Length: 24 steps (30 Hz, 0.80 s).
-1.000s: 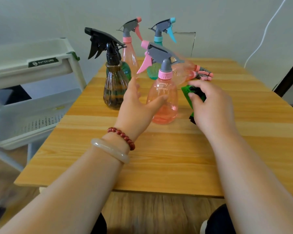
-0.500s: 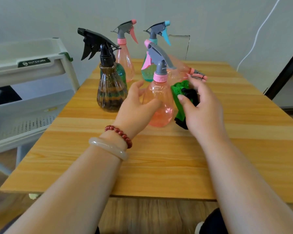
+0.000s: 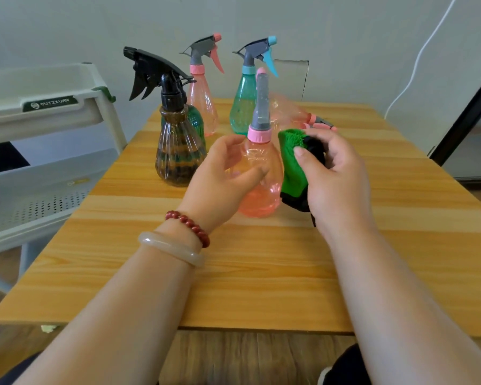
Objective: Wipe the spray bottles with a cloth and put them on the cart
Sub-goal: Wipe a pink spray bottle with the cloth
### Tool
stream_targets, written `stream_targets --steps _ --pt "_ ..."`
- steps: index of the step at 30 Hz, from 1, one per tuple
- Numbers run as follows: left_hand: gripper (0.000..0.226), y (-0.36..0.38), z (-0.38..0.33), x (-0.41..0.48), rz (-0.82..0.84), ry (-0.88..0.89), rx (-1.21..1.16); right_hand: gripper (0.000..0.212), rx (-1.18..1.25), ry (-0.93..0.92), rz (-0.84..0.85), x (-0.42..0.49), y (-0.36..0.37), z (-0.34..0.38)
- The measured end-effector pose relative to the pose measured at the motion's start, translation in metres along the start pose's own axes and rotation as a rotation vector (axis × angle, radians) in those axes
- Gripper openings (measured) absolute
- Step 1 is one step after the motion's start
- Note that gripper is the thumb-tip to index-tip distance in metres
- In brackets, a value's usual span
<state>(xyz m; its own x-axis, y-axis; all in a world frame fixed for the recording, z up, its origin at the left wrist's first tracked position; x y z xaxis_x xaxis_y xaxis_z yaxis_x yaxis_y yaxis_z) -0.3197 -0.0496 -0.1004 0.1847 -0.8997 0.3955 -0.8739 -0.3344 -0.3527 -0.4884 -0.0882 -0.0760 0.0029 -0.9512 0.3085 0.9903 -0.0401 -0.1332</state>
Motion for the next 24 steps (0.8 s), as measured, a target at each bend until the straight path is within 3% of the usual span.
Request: stream_targets --steps 4,8,16,21,24 --pt "0.036 0.002 0.001 -0.009 0.056 0.023 -0.139 0.031 0.036 -0.084 0.108 -0.004 0.012 0.018" --pt "0.041 0.007 -0.005 -0.012 0.051 0.039 -0.148 0.032 -0.015 -0.07 0.203 -0.015 0.028 0.011" --pt "0.036 0.009 -0.006 -0.012 0.079 0.056 -0.121 0.029 0.051 -0.151 0.108 -0.014 0.024 0.026" --pt "0.035 0.008 -0.006 -0.014 0.059 0.052 -0.105 0.028 -0.035 -0.049 0.119 -0.009 0.025 0.006" --pt "0.035 0.007 -0.007 -0.013 0.056 0.075 -0.117 0.029 0.036 -0.066 0.109 -0.008 0.021 0.016"
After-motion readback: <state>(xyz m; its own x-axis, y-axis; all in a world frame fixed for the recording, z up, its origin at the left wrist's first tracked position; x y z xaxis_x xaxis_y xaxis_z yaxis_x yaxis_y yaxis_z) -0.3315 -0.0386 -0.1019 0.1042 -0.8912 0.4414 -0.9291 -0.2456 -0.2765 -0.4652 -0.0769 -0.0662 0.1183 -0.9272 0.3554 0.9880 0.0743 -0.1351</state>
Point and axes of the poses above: each hand's wrist, its own x-axis towards the middle knuckle, its own y-axis out of the palm, z = x × y, the point moved 8 cm from there along x, towards the middle knuckle, and after that the axes turned 10 degrees about y, right-handed, at the moved point
